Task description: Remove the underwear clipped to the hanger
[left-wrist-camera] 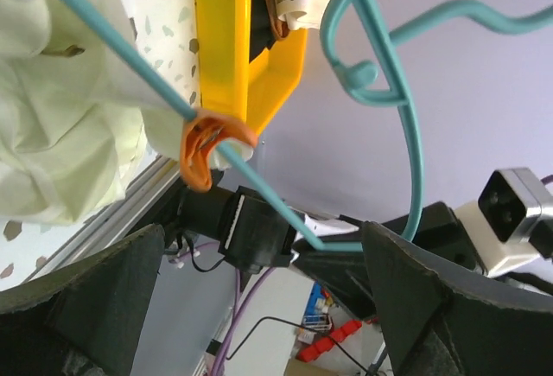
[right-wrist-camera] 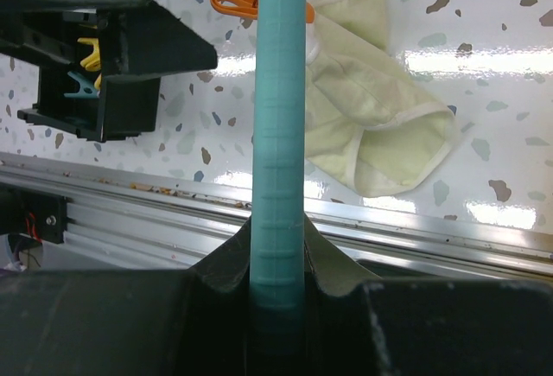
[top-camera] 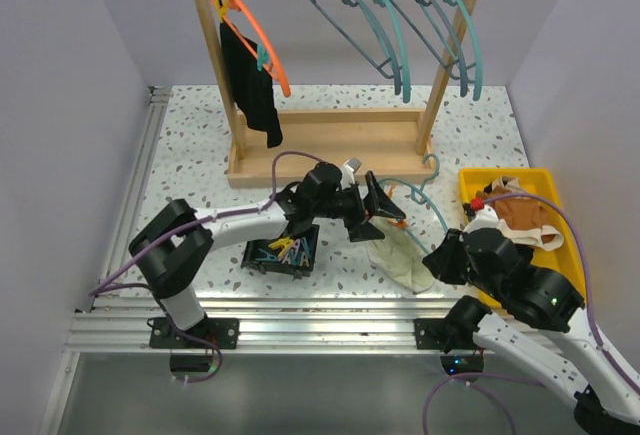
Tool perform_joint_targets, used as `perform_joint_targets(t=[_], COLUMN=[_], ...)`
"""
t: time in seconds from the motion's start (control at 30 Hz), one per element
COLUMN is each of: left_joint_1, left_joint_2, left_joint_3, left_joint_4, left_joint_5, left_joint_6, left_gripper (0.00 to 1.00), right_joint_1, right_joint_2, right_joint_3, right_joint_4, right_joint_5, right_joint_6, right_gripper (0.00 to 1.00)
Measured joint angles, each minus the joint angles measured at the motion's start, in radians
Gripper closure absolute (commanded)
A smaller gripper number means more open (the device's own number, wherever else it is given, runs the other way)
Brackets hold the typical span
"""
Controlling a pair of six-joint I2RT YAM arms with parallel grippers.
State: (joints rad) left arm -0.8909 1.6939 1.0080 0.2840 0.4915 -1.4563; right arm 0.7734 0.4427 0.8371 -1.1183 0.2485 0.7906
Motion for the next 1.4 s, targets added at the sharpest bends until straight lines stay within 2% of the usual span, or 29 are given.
perform_joint_targets(t=[0.13, 0.43, 0.53, 0.63, 0.67, 0.73, 0.93, 1.1, 1.2, 1.4], left_joint_1=[0.003, 0.037, 0.051, 0.058, 0.058, 0.057, 0.047, 0.041, 0.039, 0.038], left_joint_2=[0.102, 0.244, 0.265, 0.271, 0.271, 0.272, 0.272, 0.272, 0.272, 0.272], left_joint_3=[0.098, 0.152, 0.2, 0.229, 0.232, 0.232, 0.231, 0.203, 0.19, 0.163], left_joint_4=[-0.018, -0.06, -0.066, -0.062, -0.059, -0.053, -0.04, -0.036, -0.036, -0.014], left_joint_5=[0.04, 0.121, 0.134, 0.136, 0.138, 0.147, 0.175, 0.195, 0.208, 0.224], left_joint_6=[-0.001, -0.027, -0.027, -0.028, -0.03, -0.04, -0.047, -0.043, -0.043, -0.041], left_gripper=[0.0, 0.0, 0.06, 0.17, 0.27, 0.37, 0.39, 0.5, 0.59, 0.87], right_joint_1=[0.0, 0.0, 0.0, 0.0, 0.0, 0.0, 0.0, 0.0, 0.0, 0.0], right_joint_2=[0.0, 0.0, 0.001, 0.002, 0.002, 0.002, 0.006, 0.009, 0.01, 0.01], right_joint_3=[0.0, 0.0, 0.0, 0.0, 0.0, 0.0, -0.002, -0.01, -0.011, -0.011], right_joint_4=[0.0, 0.0, 0.0, 0.0, 0.0, 0.0, 0.003, 0.008, 0.01, 0.011], right_joint_5=[0.0, -0.004, -0.005, -0.005, -0.005, -0.005, -0.005, -0.004, -0.004, -0.004], right_joint_6=[-0.006, -0.013, -0.014, -0.017, -0.017, -0.018, -0.021, -0.021, -0.021, -0.021], right_gripper=[1.0, 1.0, 1.0, 1.0, 1.0, 1.0, 1.0, 1.0, 1.0, 1.0])
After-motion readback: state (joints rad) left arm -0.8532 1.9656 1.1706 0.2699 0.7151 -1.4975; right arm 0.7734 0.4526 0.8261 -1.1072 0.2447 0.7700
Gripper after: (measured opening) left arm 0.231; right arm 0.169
